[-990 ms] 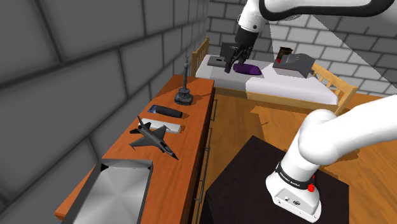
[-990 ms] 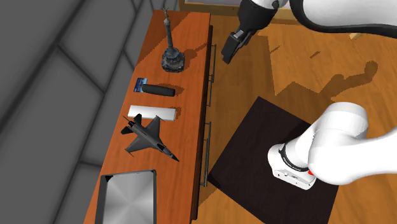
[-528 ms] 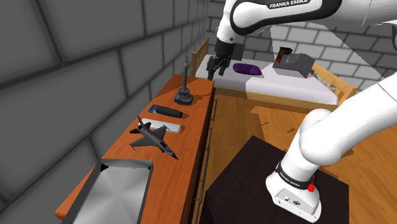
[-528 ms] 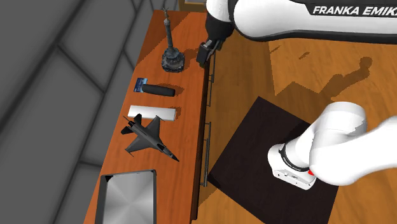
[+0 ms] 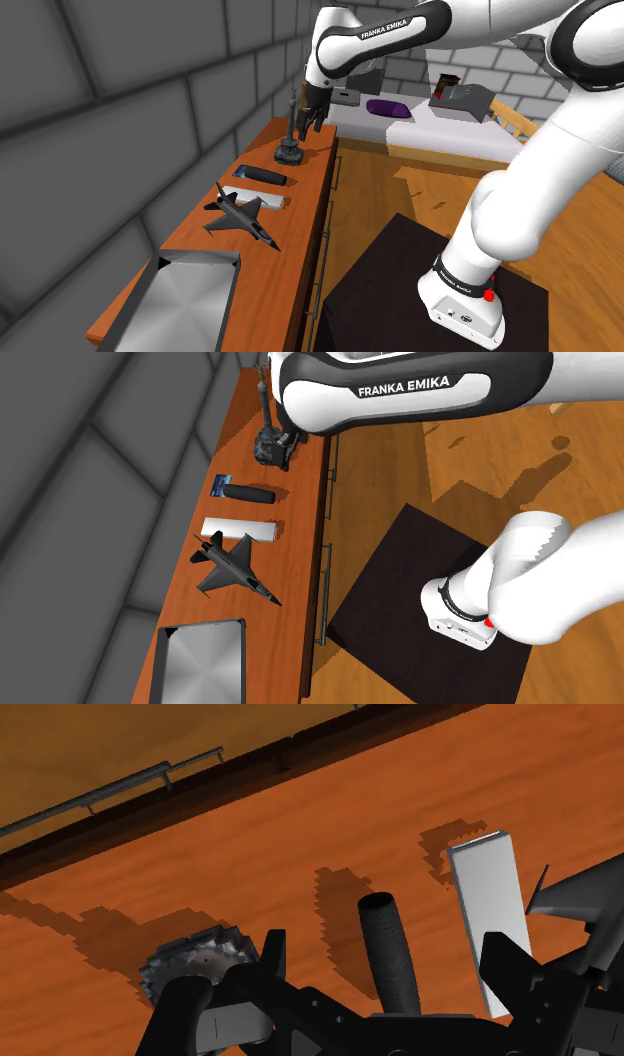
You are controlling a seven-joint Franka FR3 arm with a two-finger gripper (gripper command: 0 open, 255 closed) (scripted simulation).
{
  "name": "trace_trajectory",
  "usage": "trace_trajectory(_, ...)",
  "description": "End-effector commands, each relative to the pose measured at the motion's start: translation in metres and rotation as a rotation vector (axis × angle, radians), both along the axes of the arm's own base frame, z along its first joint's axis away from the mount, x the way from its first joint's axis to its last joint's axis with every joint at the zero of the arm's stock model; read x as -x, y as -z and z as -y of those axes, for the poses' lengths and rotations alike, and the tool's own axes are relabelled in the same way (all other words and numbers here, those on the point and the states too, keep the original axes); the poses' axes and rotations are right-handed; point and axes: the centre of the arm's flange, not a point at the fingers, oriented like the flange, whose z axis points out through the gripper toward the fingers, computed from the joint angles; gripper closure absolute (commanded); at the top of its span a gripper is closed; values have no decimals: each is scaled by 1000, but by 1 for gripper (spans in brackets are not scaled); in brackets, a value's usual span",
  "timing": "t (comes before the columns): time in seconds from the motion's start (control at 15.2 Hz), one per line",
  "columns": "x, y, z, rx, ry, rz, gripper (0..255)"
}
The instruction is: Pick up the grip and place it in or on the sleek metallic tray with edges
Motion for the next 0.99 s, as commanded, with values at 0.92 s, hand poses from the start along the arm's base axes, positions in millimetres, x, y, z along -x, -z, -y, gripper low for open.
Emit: trace_trajectory(0.92, -148, 139, -73, -3, -233, -66, 0)
